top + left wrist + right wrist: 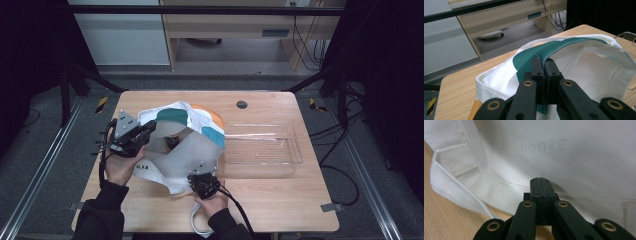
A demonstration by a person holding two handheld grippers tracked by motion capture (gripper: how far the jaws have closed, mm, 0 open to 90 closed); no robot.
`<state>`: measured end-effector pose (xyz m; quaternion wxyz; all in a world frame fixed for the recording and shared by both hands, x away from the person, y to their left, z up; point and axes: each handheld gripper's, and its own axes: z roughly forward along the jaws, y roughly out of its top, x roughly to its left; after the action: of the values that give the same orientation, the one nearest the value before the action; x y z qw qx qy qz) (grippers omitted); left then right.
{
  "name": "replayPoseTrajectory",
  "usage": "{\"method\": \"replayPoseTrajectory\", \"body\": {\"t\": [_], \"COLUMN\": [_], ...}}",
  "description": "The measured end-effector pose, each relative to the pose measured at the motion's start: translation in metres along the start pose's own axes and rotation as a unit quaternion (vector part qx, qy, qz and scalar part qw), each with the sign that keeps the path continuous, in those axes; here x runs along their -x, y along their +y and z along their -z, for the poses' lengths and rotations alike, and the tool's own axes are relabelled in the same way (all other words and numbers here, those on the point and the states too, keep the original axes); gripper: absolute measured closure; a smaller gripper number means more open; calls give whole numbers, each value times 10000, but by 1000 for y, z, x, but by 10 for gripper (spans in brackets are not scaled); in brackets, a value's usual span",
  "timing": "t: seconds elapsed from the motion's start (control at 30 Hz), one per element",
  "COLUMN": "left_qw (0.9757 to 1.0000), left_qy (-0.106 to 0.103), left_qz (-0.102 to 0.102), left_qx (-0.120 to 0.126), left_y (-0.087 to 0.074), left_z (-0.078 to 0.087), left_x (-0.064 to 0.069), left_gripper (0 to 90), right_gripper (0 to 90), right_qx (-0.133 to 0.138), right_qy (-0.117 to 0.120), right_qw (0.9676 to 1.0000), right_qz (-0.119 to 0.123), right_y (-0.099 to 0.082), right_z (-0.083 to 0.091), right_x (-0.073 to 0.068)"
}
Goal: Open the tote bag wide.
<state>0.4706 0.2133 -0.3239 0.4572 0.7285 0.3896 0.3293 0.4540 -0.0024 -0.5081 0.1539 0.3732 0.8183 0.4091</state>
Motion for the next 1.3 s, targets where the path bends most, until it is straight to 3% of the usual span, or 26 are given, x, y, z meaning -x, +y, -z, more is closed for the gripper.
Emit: {"method": "replayPoseTrajectory", "body": {"t": [0.53,0.8,1.3], "left_qw": [9997,9996,9989], "left_qy": [138,242,302], "left_qz": [172,136,324], "left_qx": [61,82,155], "left_y": [16,25,30], "left_z": [-11,-15,-27], "left_x": [-13,-14,-21], "left_gripper": [878,879,879], "right_gripper": [900,900,900], "right_qx": [-15,-16,-23], "right_qy": [27,21,36], "right_qw": [10000,10000,10000], "right_qz": [-10,-11,10], "right_y": [0,0,0], "right_z": [0,0,0], "right_x": [0,0,0]}}
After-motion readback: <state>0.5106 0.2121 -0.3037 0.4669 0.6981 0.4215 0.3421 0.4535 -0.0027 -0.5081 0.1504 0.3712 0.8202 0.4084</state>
